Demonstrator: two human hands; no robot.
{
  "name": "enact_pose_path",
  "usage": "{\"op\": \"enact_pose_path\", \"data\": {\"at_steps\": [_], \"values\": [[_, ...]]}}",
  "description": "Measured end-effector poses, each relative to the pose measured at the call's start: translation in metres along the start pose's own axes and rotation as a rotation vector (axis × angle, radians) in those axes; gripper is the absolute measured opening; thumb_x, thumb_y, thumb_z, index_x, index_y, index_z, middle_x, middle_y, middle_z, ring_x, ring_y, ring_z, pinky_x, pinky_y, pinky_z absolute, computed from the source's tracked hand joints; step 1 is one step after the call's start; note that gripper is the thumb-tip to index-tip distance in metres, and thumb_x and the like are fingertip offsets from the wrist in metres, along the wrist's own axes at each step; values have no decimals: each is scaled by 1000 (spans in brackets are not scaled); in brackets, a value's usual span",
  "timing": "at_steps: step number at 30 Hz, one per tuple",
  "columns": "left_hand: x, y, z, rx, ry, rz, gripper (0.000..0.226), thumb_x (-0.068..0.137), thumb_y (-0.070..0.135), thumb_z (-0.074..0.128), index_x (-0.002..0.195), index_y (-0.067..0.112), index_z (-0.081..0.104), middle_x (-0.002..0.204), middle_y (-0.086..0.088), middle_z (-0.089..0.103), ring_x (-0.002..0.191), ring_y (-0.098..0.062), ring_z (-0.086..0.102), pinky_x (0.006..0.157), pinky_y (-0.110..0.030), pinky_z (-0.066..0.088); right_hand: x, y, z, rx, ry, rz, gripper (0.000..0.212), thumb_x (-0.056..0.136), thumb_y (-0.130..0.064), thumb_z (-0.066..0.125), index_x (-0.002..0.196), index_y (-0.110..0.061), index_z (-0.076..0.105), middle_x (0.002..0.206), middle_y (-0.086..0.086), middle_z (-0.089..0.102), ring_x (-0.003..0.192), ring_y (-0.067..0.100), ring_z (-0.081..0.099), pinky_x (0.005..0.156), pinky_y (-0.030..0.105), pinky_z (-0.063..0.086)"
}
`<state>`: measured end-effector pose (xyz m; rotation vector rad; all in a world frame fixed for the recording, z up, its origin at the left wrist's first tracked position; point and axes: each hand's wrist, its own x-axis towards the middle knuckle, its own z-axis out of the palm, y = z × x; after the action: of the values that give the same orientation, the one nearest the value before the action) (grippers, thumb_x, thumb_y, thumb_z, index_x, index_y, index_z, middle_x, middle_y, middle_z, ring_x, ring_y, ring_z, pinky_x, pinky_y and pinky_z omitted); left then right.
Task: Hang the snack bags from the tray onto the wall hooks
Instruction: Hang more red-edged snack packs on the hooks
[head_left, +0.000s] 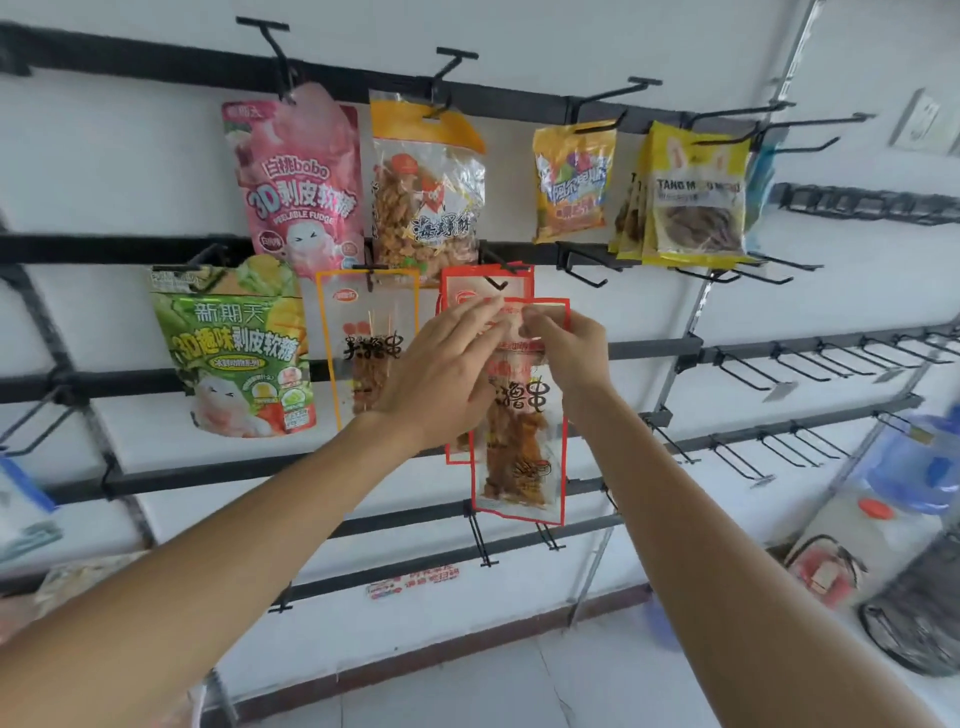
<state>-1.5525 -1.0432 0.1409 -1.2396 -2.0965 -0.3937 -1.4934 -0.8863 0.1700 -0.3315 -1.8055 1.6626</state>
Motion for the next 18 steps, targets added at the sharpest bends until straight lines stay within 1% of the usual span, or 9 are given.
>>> {"op": "enact_pose_path", "data": {"at_steps": [3, 5, 8, 11, 13, 15, 16, 17, 18], "values": [[12, -2, 4, -53, -23, -114, 59, 90, 18, 55, 147, 7, 42, 159, -9, 30, 148, -26, 22, 121, -44, 22, 18, 5, 8, -19, 20, 28, 15, 92, -16, 66, 78, -18, 71, 74, -3, 69, 67, 3, 62, 62, 14, 45], [20, -10, 8, -39, -36, -140, 59, 88, 16, 56, 145, 7, 44, 158, -9, 31, 148, -27, 23, 121, -44, 22, 29, 7, 15, -6, 20, 37, 14, 93, -17, 66, 80, -18, 71, 75, -4, 69, 67, 3, 61, 57, 11, 44], [28, -23, 17, 41, -31, -115, 57, 86, 16, 59, 142, 9, 49, 158, -10, 30, 147, -28, 22, 122, -44, 20, 44, 12, 22, 14, 4, 23, 11, 94, -18, 65, 84, -17, 70, 76, -4, 69, 66, 3, 62, 59, 15, 46], [36, -32, 25, 124, -54, -77, 58, 83, 16, 58, 140, 11, 50, 158, -11, 28, 146, -29, 21, 121, -45, 19, 58, 20, 25, 4, 19, 24, 9, 94, -19, 65, 89, -16, 72, 76, -4, 70, 69, 5, 64, 63, 20, 48], [41, -35, 30, 168, -92, -20, 58, 82, 17, 56, 140, 11, 50, 156, -11, 29, 144, -30, 23, 120, -45, 22, 68, 24, 27, -53, 44, 27, 10, 94, -20, 65, 87, -19, 72, 76, -4, 72, 72, 9, 66, 68, 25, 49], [46, -40, 36, 189, -119, 25, 59, 83, 19, 55, 141, 13, 49, 153, -10, 33, 143, -28, 27, 119, -43, 25, 78, 29, 29, -117, 57, -7, 12, 93, -23, 65, 82, -23, 71, 77, -4, 72, 76, 12, 68, 71, 28, 51], [47, -42, 39, 191, -122, 28, 59, 83, 19, 55, 141, 13, 48, 152, -9, 35, 141, -28, 29, 118, -42, 26, 82, 32, 29, -156, 65, -29, 11, 92, -25, 66, 82, -24, 70, 78, -3, 73, 77, 13, 68, 72, 29, 52], [48, -44, 41, 198, -118, 24, 59, 84, 20, 56, 141, 12, 48, 150, -9, 37, 139, -28, 32, 117, -41, 28, 87, 35, 31, -202, 81, -50, 8, 92, -28, 66, 86, -23, 70, 80, -3, 73, 77, 14, 68, 71, 30, 52], [49, -47, 43, 217, -110, 23, 58, 84, 23, 57, 140, 11, 49, 148, -10, 39, 137, -28, 34, 115, -41, 30, 89, 39, 32, -260, 110, -66, 11, 91, -32, 67, 93, -21, 67, 83, -3, 72, 78, 15, 67, 71, 31, 52]]}}
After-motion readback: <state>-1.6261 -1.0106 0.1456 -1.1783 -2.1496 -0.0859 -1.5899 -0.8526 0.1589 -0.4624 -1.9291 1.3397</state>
